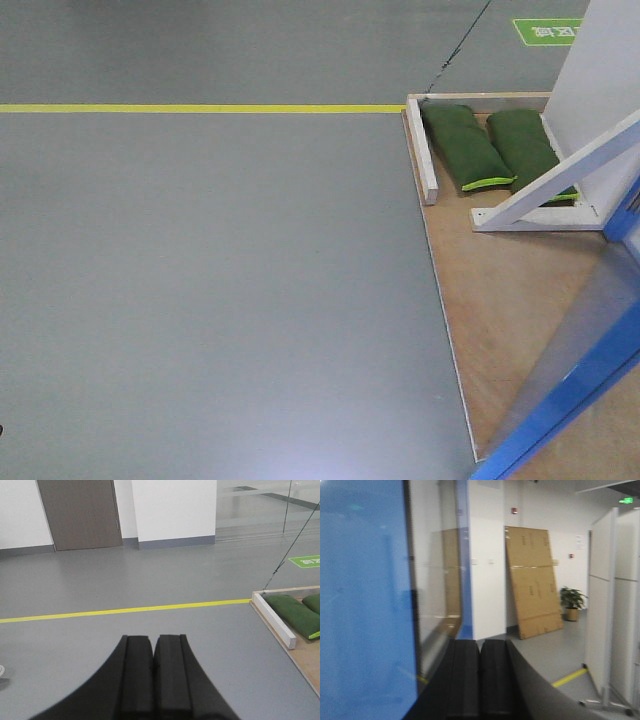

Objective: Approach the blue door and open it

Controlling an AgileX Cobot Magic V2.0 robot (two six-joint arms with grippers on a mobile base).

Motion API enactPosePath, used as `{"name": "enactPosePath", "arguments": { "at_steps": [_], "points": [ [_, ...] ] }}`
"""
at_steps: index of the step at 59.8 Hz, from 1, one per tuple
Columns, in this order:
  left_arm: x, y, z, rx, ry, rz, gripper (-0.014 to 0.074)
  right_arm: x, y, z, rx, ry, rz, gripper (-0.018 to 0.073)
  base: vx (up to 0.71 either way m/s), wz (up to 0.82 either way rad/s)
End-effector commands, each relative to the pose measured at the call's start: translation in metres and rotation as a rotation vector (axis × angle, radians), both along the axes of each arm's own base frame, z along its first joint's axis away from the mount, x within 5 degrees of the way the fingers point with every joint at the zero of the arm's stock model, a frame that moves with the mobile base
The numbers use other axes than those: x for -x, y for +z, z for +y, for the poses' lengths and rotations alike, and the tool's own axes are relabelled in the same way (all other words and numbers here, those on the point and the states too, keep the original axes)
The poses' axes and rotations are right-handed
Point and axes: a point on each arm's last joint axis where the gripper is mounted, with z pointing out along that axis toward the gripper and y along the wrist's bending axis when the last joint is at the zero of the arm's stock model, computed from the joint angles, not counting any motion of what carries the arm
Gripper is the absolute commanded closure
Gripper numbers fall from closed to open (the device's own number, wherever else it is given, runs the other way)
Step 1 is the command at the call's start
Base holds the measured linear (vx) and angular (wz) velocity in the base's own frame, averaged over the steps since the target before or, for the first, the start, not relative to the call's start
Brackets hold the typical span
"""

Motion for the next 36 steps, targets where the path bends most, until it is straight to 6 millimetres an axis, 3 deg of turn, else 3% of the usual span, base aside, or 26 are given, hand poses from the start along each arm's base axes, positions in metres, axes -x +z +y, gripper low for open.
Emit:
{"name": "enactPosePath", "arguments": {
  "at_steps": [1,36],
  "points": [
    [0.0,0.006,0.0,0.005,-0.007,-0.092,0.0526,-0.008,0.014,0.025,0.029,0.1,-0.083,0.0567,0.0,0.0],
    [0.0,0.006,0.0,0.005,-0.007,-0.092,0.0526,-0.104,-0.023,0.096,-0.042,0.448,-0.069,0.0567,0.0,0.0]
  ]
}}
